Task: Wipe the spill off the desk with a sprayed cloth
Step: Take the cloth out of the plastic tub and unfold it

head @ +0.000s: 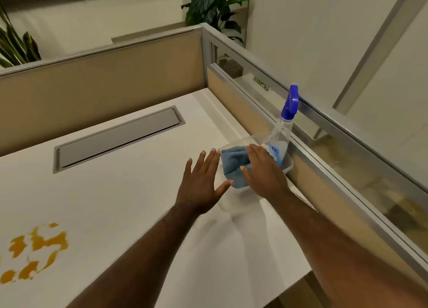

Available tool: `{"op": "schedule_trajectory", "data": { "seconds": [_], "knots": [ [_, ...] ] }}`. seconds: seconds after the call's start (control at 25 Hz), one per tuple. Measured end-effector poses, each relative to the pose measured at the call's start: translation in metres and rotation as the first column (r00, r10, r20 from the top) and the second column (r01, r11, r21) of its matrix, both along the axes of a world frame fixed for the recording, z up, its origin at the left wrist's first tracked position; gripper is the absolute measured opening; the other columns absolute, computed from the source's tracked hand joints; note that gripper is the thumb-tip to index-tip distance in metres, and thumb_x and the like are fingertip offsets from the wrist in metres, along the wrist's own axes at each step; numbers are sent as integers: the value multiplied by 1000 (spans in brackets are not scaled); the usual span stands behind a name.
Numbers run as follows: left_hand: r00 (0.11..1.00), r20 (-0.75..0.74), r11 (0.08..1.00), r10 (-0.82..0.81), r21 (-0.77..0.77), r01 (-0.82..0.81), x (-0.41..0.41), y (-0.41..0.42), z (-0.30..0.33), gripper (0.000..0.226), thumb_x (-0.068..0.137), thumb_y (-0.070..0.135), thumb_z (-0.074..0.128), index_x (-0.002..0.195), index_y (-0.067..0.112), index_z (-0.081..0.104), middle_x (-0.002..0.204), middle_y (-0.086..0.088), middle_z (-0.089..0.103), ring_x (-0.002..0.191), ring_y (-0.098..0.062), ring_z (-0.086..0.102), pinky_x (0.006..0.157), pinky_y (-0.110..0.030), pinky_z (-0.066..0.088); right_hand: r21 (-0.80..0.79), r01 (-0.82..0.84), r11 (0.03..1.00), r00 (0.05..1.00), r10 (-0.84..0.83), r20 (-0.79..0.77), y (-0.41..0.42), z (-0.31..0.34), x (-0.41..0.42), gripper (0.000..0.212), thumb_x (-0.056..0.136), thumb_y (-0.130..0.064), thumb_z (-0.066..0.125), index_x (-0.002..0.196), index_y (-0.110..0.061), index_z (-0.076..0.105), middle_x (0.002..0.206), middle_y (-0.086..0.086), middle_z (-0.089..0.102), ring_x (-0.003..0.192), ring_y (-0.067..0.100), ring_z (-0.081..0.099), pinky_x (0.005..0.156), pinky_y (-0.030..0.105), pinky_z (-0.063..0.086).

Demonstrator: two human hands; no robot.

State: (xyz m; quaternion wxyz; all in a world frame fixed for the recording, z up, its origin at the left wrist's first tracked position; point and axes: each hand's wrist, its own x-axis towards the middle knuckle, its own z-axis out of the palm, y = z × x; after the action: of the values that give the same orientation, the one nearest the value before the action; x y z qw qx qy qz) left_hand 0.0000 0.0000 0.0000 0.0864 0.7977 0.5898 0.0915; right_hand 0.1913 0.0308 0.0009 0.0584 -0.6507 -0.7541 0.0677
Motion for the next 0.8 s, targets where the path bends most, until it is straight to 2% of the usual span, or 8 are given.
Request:
{"op": "schedule_trajectory", "data": {
  "seconds": [0.08,0.16,0.28,0.4,0.52,0.64,0.72,0.8],
  "knots": [
    [1000,2,999,23,-35,-23,12,13,-3,78,92,68,22,154,25,2,165,5,4,151,-17,-2,120,-44,-1,24,-23,999,983,27,-180,19,-5,7,58,95,-27,52,145,-7,31,153,14,33,141,31,31,114,44,30],
    [999,18,997,48,-57,-46,22,28,-5,70,95,62,25,154,25,12,164,3,13,151,-20,5,120,-44,4,-16,-42,999,982,38,-187,39,-10,9,54,93,-25,54,140,-8,35,148,14,39,135,30,38,111,44,36],
    [998,55,999,32,-19,-31,37,52,-4,51,97,45,43,143,23,40,151,0,44,143,-24,29,114,-41,23,-149,-75,986,991,90,99,62,-19,4,63,92,-37,60,142,-12,30,145,11,43,131,26,45,111,40,37],
    [999,-14,999,31,43,-30,49,71,-1,33,90,36,54,120,24,56,123,2,64,113,-21,48,90,-35,34,-193,-60,979,980,94,176,74,-25,2,57,88,-32,67,135,-13,39,137,11,50,121,24,55,107,37,44],
    [996,-82,999,46,1,-46,54,83,-3,34,86,35,58,118,24,57,120,2,62,110,-23,46,84,-35,31,-193,-81,978,991,100,89,78,-28,6,49,88,-25,68,130,-13,46,132,10,53,114,24,59,103,36,48],
    [995,-74,998,60,6,-60,54,87,-5,33,86,32,59,118,22,60,120,-1,62,108,-24,46,83,-34,31,-141,-107,984,994,101,-45,71,-24,11,46,90,-24,65,131,-13,47,132,9,53,112,23,60,101,34,49],
    [997,20,996,76,37,-77,51,86,-6,28,88,27,60,114,19,64,119,-2,62,106,-24,49,81,-34,33,-53,-106,993,986,98,-136,62,-18,12,44,90,-23,66,129,-13,50,130,9,55,110,23,62,99,35,51],
    [973,204,993,104,35,-113,46,82,-3,23,88,20,61,110,17,65,122,-4,59,105,-25,54,82,-34,40,74,-119,990,966,133,-221,53,-8,11,42,88,-22,67,127,-10,55,126,11,60,108,25,63,97,36,52]
  ]
}}
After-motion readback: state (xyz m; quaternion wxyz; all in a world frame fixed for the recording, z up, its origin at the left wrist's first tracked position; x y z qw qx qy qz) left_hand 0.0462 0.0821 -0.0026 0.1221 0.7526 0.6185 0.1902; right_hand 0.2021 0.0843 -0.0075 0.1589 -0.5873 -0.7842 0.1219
